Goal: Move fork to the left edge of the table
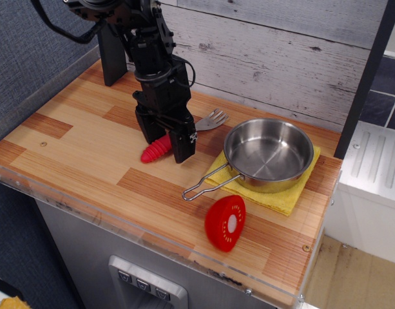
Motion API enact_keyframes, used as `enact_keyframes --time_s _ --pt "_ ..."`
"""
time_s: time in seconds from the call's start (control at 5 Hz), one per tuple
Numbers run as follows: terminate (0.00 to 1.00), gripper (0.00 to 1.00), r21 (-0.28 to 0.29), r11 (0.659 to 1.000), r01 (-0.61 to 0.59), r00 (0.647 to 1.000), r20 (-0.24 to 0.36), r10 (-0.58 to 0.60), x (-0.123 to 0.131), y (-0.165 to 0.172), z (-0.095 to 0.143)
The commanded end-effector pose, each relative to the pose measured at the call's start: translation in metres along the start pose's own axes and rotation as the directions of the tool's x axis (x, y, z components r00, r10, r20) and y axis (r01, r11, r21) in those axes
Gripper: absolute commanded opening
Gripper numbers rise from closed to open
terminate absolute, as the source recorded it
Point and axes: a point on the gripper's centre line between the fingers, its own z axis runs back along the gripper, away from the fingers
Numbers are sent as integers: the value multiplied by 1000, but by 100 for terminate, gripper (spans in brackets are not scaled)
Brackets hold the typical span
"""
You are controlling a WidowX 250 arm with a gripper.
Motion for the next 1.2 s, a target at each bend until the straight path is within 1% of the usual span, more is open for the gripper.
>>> enact_keyframes --time_s 0.0,0.2,0.4,0.6,0.8,1.0 --pt "0 0 11 999 51 999 -11 -51 11 -2 -8" --pt "0 0 32 999 14 998 -65 -12 8 1 -11" --pt "0 0 51 998 24 993 -112 -18 9 -3 -13" --pt "0 0 43 999 16 989 -147 -9 16 -10 3" --pt "0 0 47 992 -119 985 -117 123 20 -6 54" --pt "0 0 96 973 -211 976 -37 216 4 7 108"
